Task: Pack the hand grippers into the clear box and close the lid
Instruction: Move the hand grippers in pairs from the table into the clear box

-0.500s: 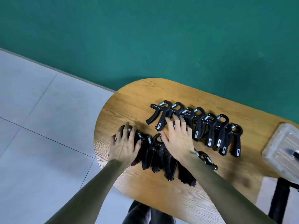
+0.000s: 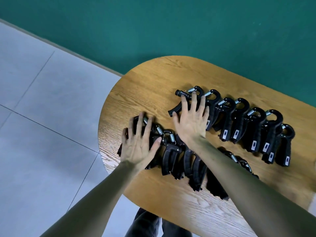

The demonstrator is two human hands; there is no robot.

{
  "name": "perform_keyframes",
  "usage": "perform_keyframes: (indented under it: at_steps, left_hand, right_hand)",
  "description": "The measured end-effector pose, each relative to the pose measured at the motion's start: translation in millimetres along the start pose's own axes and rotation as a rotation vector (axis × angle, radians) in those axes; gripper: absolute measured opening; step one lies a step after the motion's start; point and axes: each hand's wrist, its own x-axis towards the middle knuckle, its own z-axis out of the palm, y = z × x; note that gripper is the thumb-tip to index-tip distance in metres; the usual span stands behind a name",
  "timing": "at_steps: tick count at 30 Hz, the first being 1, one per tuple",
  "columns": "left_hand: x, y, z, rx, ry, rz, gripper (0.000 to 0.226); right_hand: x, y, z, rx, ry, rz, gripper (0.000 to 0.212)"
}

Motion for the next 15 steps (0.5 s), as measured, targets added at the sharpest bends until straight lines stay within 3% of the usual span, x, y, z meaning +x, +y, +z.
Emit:
perform_keyframes:
  at_steps: [5, 8, 15]
  left_hand:
    - [-8, -10, -3, -0.046, -0.053, -0.028, 0.07]
    - [-7, -8, -7, 0.007, -0.057, -0.027, 0.078]
    - [-2, -6, -13, 0.042, -0.072, -0.037, 0.087]
  right_hand:
    - [13, -13, 7, 0.003, -0.001, 0.094, 0.072]
    - [21, -24, 11, 0.024, -0.01, 0.172, 0.076]
    - [16, -40, 13, -0.021, -0.077, 0.073, 0.088]
